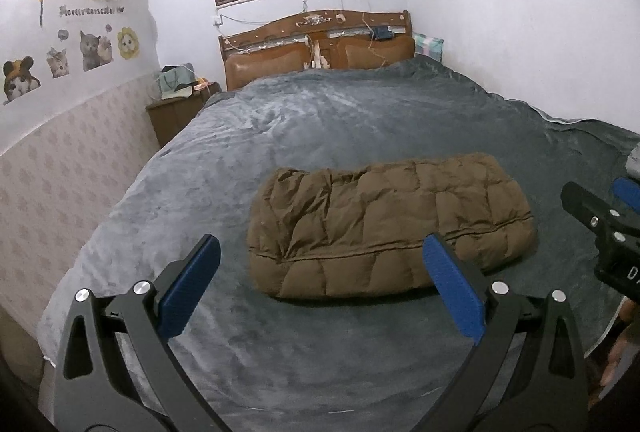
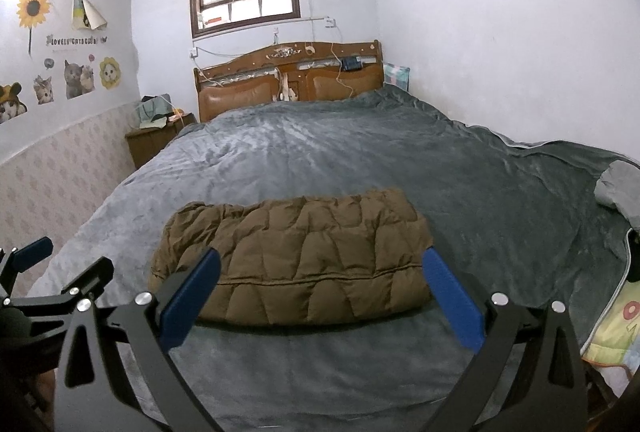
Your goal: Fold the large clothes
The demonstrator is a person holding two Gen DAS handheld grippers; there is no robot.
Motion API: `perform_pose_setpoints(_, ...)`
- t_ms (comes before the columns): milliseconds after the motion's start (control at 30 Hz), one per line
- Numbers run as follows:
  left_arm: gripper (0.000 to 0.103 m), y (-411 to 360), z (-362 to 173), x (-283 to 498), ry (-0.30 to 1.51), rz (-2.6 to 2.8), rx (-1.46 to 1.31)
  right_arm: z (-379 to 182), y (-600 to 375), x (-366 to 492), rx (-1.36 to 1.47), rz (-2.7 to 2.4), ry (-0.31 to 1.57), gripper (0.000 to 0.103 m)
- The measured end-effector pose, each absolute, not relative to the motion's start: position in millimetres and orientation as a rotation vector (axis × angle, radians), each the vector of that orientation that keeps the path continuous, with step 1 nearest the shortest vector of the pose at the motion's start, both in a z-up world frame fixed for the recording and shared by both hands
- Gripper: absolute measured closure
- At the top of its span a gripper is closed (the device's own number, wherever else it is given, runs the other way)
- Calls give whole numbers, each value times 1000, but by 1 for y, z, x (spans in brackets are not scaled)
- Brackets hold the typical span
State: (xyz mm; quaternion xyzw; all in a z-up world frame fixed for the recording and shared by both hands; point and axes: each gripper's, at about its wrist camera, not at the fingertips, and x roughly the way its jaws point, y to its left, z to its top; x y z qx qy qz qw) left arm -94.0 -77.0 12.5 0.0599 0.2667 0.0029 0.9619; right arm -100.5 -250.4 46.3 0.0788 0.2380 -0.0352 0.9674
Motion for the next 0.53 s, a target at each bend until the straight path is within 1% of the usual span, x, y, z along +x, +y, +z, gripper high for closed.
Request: perform_pose_setpoints(533, 3, -75, 7, -86, 571, -2, 111, 46, -252, -101, 155, -71, 484, 2)
